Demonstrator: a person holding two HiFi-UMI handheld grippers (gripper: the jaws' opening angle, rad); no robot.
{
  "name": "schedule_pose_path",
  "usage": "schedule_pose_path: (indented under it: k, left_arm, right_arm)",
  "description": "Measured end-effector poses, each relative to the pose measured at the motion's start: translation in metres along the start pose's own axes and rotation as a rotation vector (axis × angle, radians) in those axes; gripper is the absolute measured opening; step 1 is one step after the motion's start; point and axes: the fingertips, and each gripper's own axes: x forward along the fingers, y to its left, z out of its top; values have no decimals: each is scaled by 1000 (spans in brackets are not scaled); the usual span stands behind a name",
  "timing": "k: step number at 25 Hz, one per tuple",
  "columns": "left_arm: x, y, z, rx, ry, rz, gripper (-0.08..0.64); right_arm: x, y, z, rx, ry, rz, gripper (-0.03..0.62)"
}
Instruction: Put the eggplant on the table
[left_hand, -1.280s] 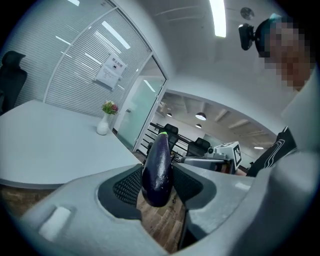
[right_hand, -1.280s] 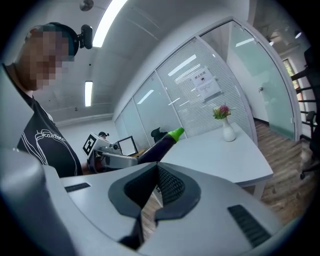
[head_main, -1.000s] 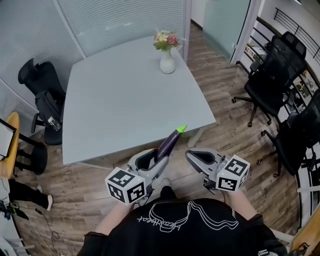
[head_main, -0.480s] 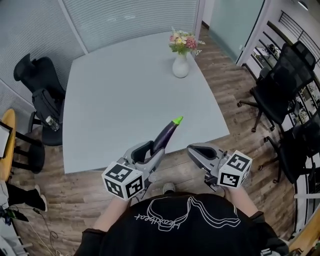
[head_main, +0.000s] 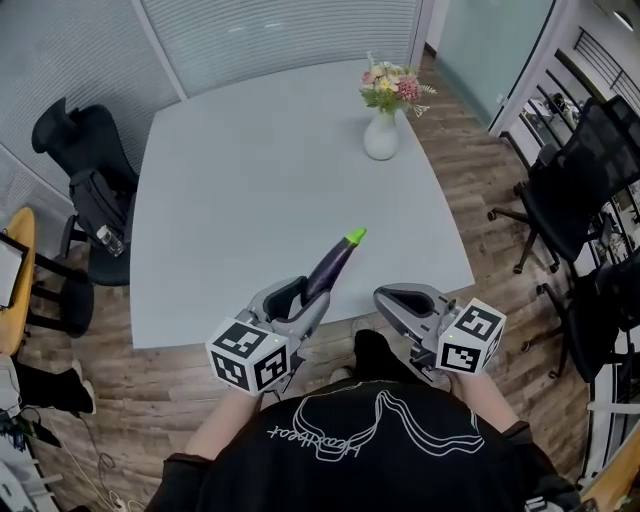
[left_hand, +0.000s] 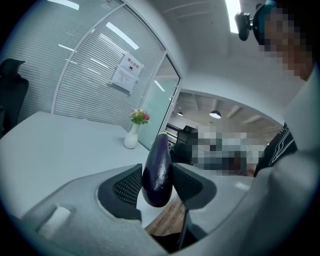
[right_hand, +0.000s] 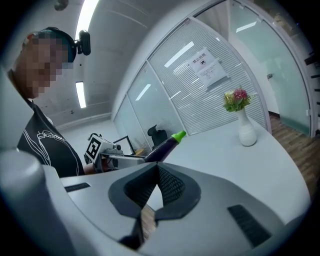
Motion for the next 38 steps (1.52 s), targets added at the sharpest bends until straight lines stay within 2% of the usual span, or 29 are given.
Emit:
schedule_pose_path:
  k: [20, 30, 38]
  left_arm:
    - [74, 93, 36, -25, 36, 148, 195]
    - [106, 133, 25, -73, 69, 217, 195]
    - [131, 164, -7, -107, 130, 280, 195]
  right_arm:
    - [66, -108, 46, 56, 56, 110, 9]
    - [75, -141, 50, 85, 81, 123, 9]
    - [68, -160, 48, 97, 90, 108, 9]
